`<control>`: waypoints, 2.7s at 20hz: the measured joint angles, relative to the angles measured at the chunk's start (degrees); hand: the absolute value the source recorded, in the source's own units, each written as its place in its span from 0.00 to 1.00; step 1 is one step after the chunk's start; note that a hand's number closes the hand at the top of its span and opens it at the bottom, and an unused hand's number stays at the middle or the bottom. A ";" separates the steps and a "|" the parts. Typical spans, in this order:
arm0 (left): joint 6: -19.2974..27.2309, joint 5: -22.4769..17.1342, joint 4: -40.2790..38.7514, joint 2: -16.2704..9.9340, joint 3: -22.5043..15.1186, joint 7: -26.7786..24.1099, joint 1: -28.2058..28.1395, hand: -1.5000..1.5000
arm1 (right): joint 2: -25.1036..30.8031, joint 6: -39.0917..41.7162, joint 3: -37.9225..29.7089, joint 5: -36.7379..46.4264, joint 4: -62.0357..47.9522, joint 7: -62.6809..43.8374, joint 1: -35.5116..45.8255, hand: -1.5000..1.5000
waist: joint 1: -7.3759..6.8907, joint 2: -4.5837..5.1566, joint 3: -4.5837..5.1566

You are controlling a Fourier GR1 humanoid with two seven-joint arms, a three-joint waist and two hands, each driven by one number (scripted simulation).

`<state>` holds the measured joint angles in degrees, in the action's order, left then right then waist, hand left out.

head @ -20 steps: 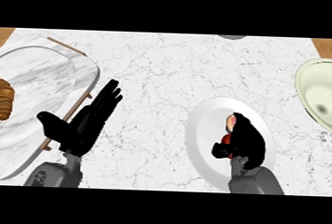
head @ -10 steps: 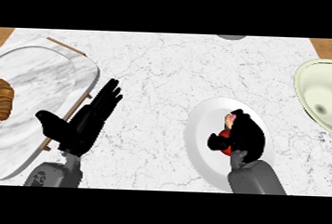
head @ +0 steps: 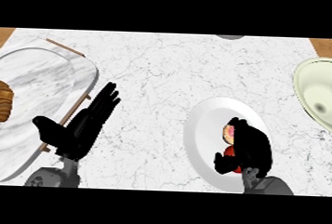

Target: Pick the tomato from the plate and place it in the bowl

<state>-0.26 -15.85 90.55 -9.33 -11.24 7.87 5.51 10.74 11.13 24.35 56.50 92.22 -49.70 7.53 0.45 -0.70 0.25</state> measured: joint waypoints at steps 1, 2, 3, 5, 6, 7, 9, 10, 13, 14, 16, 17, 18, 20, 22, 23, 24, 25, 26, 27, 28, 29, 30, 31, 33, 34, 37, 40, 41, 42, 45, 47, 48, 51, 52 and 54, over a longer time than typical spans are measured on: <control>0.04 -0.04 0.06 0.08 -0.06 0.14 -0.11 0.50 | 2.37 1.17 2.02 -0.11 1.36 3.71 -0.69 1.00 | 0.09 -0.18 0.00; 0.35 0.06 -0.01 0.24 -0.01 0.19 0.00 0.50 | 5.09 1.78 3.59 -0.19 2.83 7.54 -1.54 1.00 | 0.40 -0.26 -0.02; 0.35 -0.03 -0.15 0.02 0.37 0.14 -0.14 0.50 | 8.09 2.22 4.72 -0.30 4.77 11.12 -2.63 1.00 | 0.78 -0.31 -0.06; 0.73 0.03 0.07 -0.02 0.69 0.04 -0.75 0.50 | 14.38 2.28 4.99 -1.40 9.73 17.85 -5.21 1.00 | 1.57 -0.38 -0.15; 0.98 0.05 0.09 -0.01 0.92 0.09 -0.76 0.50 | 17.46 2.15 4.46 -2.28 12.56 20.90 -6.68 1.00 | 2.01 -0.37 -0.18; 0.93 -0.24 0.52 -0.14 1.16 0.20 -1.12 0.50 | 20.25 1.72 3.66 -3.29 15.56 23.63 -8.49 1.00 | 2.31 -0.40 -0.21; 1.02 -0.05 0.23 -0.03 1.30 -0.32 -1.40 0.50 | 25.06 0.69 0.64 -6.30 21.56 28.50 -11.91 1.00 | 2.94 -0.32 -0.23; 0.89 -0.20 0.30 -0.18 1.58 -0.53 -1.72 0.50 | 27.32 0.31 -1.39 -8.10 24.43 30.62 -13.76 1.00 | 3.18 -0.32 -0.24; 0.84 -0.09 0.49 -0.32 1.79 -0.84 -2.34 0.50 | 32.42 -1.23 -9.06 -13.25 32.31 35.36 -18.60 1.00 | 3.54 -0.26 -0.26; 1.17 0.20 0.46 -0.06 1.68 -0.84 -2.07 0.50 | 33.75 -1.65 -12.29 -15.20 34.19 36.73 -19.83 1.00 | 3.64 -0.23 -0.27; 1.47 0.27 0.56 -0.06 1.98 -0.50 -1.68 0.50 | 35.79 -1.71 -18.52 -19.22 38.68 38.51 -22.88 1.00 | 3.97 -0.25 -0.27; 1.37 0.04 0.60 -0.43 2.40 -0.02 -1.41 0.50 | 36.41 -1.59 -21.49 -20.86 40.36 39.16 -24.14 1.00 | 4.12 -0.29 -0.24; 1.49 0.26 0.86 -0.31 2.14 0.18 -1.46 0.50 | 37.02 -1.43 -24.99 -22.28 40.54 40.47 -25.26 1.00 | 3.97 -0.25 -0.25; 1.38 0.51 0.29 0.00 1.99 -0.09 -1.09 0.50 | 37.59 -0.57 -31.64 -25.76 40.80 42.62 -26.61 1.00 | 3.62 -0.13 -0.25; 1.05 0.37 1.09 -0.17 1.90 0.33 -1.37 0.50 | 37.76 1.00 -38.44 -30.53 41.25 44.17 -27.69 1.00 | 3.14 -0.07 -0.25; 0.90 0.45 1.04 -0.14 1.81 0.57 -0.94 0.50 | 37.98 2.16 -41.80 -33.33 41.16 44.68 -27.53 1.00 | 2.79 0.01 -0.24; 0.97 0.87 0.52 0.39 1.41 0.15 -0.78 0.50 | 37.76 3.43 -44.84 -35.89 41.81 45.00 -28.01 1.00 | 2.57 0.07 -0.23; 0.73 1.01 0.76 0.59 1.02 0.05 -1.05 0.50 | 37.64 4.69 -47.73 -38.23 41.98 44.89 -27.83 1.00 | 2.20 0.13 -0.23; 1.00 1.34 0.65 1.08 0.75 0.34 -0.52 0.50 | 37.33 5.82 -50.08 -39.90 41.48 45.39 -27.52 1.00 | 1.83 0.21 -0.22; 0.52 1.40 0.05 1.13 0.81 -0.32 -0.55 0.50 | 36.97 6.76 -52.52 -41.74 40.47 46.55 -27.31 1.00 | 1.59 0.27 -0.22; 0.08 1.47 -0.11 1.19 0.74 -0.96 -1.01 0.50 | 37.29 8.07 -54.61 -43.93 39.94 45.93 -26.23 1.00 | 1.25 0.34 -0.23; -0.06 1.63 -0.43 1.39 0.64 -0.89 -0.68 0.50 | 37.64 9.01 -55.96 -45.47 38.74 45.22 -24.71 1.00 | 0.91 0.41 -0.21; -0.05 1.81 -0.34 1.66 0.39 -0.80 -0.76 0.50 | 38.24 10.05 -58.02 -46.95 36.82 45.60 -23.52 1.00 | 0.67 0.45 -0.21; -0.29 1.74 -0.05 1.39 0.76 -0.41 -0.30 0.50 | 38.71 10.26 -57.95 -46.86 34.77 45.53 -21.82 1.00 | 0.31 0.52 -0.21; -0.44 2.14 -0.44 1.94 0.63 -0.37 0.24 0.50 | 39.41 10.82 -57.25 -46.58 31.65 44.61 -18.17 1.00 | -0.15 0.63 -0.22; -0.44 2.18 -0.25 2.20 0.37 0.33 0.64 0.50 | 39.62 10.33 -56.20 -45.90 29.03 44.88 -16.33 1.00 | -0.48 0.71 -0.22; -2.00 1.82 -1.02 1.65 1.20 -0.92 0.21 0.50 | 40.40 9.99 -54.65 -45.29 20.69 47.30 -11.32 1.00 | -0.98 0.83 -0.23; -2.23 2.01 -2.00 2.15 1.38 -0.20 1.51 0.50 | 40.08 8.05 -50.41 -42.17 13.40 49.09 -5.66 1.00 | -1.27 0.91 -0.25; -2.41 1.85 -2.01 2.10 1.65 0.23 2.04 0.50 | 40.34 7.58 -48.75 -41.19 10.95 49.22 -3.07 1.00 | -1.44 0.94 -0.26; -2.50 1.77 -1.38 2.20 1.67 0.29 1.49 0.50 | 40.23 6.96 -47.57 -39.91 8.48 50.15 -1.30 1.00 | -1.49 0.93 -0.25; -2.21 2.31 -1.43 2.98 1.32 0.75 2.23 0.50 | 39.64 3.70 -43.73 -35.16 -0.26 54.21 3.81 1.00 | -1.79 1.03 -0.26; -1.89 2.75 -1.13 3.42 1.06 0.92 2.17 0.50 | 39.02 0.88 -41.29 -31.43 -6.06 57.09 6.90 1.00 | -1.96 1.06 -0.27; -2.03 2.85 -0.99 3.38 1.03 0.97 2.34 0.50 | 38.84 -0.38 -39.81 -29.38 -8.72 57.45 9.06 1.00 | -2.22 1.13 -0.29; -2.23 3.06 -1.40 3.58 1.15 0.99 2.61 0.50 | 36.70 -4.50 -35.89 -24.13 -17.47 59.84 14.55 1.00 | -2.45 1.20 -0.28; -1.88 3.45 -1.91 4.19 0.78 1.07 3.30 0.50 | 36.49 -5.43 -34.62 -22.14 -20.28 59.91 16.50 1.00 | -2.63 1.29 -0.30; -1.96 3.53 -2.58 4.39 0.88 1.02 3.91 0.50 | 36.80 -5.98 -32.78 -18.99 -26.51 60.56 19.32 1.00 | -3.01 1.46 -0.29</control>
<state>-2.22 -12.33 87.97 -4.94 -10.36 8.89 9.42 47.54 5.14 -8.43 37.51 65.71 10.86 26.85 -2.56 0.75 -0.04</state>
